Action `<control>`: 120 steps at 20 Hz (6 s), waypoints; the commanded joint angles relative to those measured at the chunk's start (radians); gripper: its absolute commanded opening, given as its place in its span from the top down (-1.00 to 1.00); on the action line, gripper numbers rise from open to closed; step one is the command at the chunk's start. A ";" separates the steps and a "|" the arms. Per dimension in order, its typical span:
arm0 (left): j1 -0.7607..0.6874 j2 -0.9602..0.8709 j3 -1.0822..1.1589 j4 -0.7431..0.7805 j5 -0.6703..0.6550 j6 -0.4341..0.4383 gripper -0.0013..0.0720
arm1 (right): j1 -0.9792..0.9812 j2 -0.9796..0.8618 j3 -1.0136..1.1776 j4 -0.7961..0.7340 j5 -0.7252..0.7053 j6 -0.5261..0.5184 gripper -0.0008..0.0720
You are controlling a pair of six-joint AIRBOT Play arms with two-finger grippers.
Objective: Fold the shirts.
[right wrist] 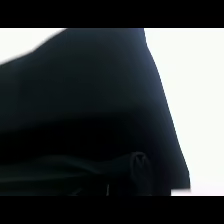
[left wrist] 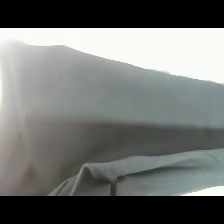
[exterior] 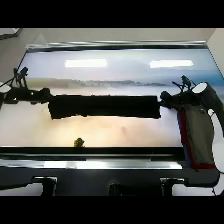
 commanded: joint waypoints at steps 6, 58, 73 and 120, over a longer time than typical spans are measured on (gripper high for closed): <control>-0.029 -0.398 0.298 0.000 -0.114 -0.115 0.89 | 0.024 -0.246 0.124 0.172 -0.130 -0.024 0.84; -0.565 -0.263 0.190 -0.381 0.302 -0.042 0.89 | 0.312 0.293 0.168 0.214 0.214 0.141 0.85; 0.000 0.317 0.187 -0.159 0.086 -0.035 0.88 | 0.597 -0.227 0.168 0.691 -0.241 -0.068 -0.74; -0.096 0.315 0.145 -0.135 0.082 0.072 0.88 | -0.839 0.491 0.327 -0.194 0.651 0.337 0.85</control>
